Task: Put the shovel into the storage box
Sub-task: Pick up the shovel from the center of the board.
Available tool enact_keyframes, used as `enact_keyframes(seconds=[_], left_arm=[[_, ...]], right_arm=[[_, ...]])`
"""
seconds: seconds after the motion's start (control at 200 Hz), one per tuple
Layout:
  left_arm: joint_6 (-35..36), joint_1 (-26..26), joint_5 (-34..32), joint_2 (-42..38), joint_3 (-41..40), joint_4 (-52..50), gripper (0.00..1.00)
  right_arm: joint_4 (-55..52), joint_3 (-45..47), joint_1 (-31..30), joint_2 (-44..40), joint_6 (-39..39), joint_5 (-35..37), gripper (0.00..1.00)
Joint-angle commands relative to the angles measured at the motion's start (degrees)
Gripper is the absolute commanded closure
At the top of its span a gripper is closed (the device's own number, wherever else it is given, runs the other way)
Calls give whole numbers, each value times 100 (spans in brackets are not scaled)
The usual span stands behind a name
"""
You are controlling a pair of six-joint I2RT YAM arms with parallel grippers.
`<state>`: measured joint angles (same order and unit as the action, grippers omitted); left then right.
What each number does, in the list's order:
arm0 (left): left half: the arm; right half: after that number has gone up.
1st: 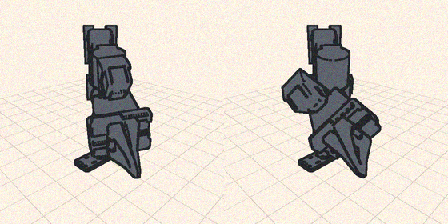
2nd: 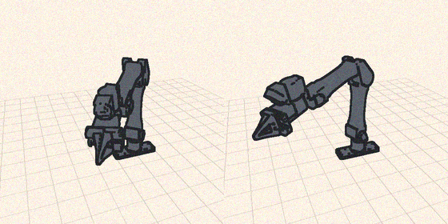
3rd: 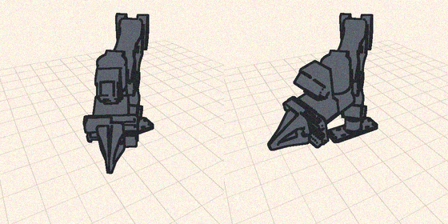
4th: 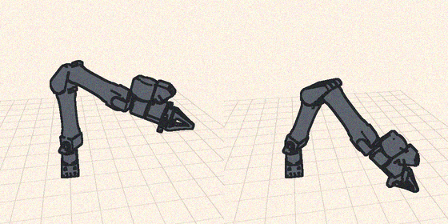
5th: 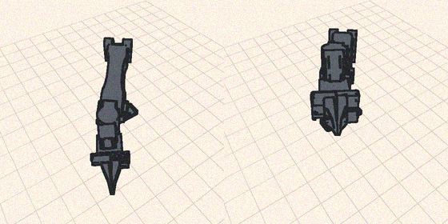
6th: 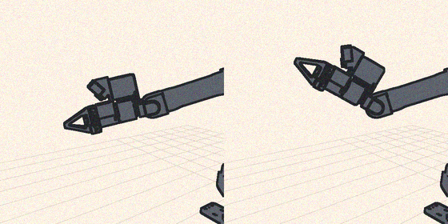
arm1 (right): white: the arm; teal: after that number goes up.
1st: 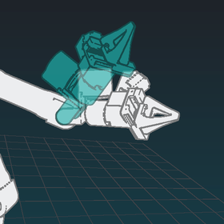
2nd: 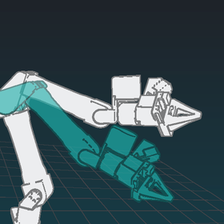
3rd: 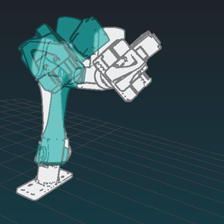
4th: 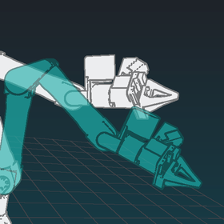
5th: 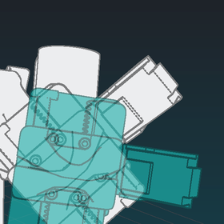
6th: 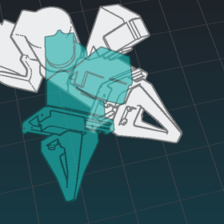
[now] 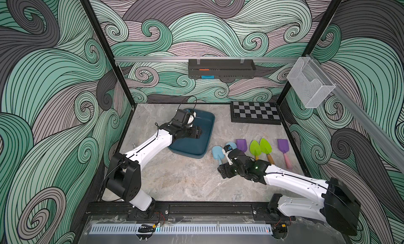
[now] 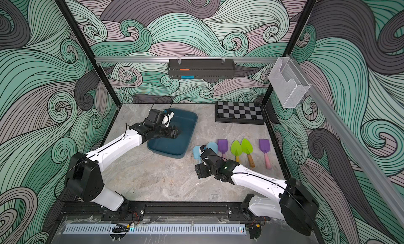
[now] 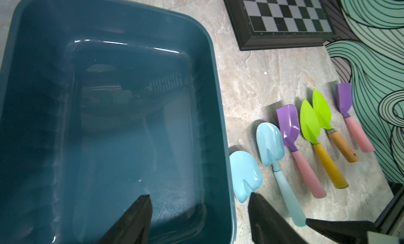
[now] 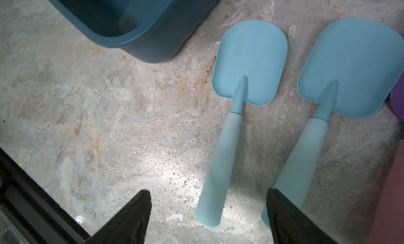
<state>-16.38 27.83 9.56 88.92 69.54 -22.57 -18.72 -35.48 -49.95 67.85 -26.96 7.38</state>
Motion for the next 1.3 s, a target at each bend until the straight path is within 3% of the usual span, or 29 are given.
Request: enact_keyframes(seconds=[0.0,0.505,0.675,0.851,0.951,1.296], left_arm=[[-67,36,90,-168,-71,44,27],[-153,31,94,-424,-562,156,26],[-178,38,113,-524,-702,208,26],[-197,38,98,-571,-800,202,26],[-202,38,108,-591,-836,227,26],[-276,38,229,-629,-902,262,26]], right_arm=[[-40,68,-143,-28,-225,4,16],[604,329,-234,631,-357,74,19],[793,228,-230,1044,-310,115,24],[870,99,-225,1344,-232,168,39],[874,50,-224,1475,-229,143,42],[857,119,-225,1356,-234,190,68]])
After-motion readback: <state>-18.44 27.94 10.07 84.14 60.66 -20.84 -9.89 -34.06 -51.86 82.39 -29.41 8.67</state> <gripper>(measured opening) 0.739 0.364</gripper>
